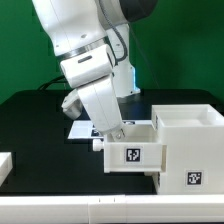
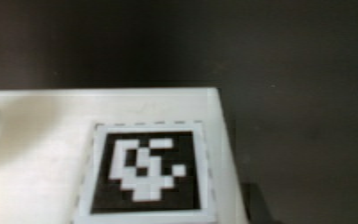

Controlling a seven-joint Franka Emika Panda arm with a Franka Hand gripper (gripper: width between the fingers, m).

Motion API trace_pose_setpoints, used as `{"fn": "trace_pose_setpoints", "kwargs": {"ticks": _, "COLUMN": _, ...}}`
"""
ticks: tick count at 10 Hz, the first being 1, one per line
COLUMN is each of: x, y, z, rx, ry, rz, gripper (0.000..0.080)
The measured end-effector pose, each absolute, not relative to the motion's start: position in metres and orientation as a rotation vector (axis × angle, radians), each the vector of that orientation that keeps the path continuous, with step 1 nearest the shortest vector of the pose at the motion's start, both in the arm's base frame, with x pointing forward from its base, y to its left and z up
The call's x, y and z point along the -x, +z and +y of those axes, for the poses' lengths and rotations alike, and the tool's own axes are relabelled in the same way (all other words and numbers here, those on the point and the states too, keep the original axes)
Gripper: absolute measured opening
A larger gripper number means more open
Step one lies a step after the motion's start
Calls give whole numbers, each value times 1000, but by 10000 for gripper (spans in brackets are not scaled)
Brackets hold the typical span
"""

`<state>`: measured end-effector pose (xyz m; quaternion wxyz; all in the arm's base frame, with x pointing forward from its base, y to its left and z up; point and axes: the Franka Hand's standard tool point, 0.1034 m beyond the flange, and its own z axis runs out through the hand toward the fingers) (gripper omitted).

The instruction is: Assemble drawer

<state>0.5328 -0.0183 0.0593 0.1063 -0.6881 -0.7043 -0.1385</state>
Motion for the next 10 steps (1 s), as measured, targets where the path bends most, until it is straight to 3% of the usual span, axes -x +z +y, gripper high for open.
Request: {"fn": "trace_pose_setpoints", "kwargs": {"ticks": 10, "x": -533, "y": 62, "z": -18, "rx": 2032, "ry": -387, "rz": -2088, "gripper": 38}}
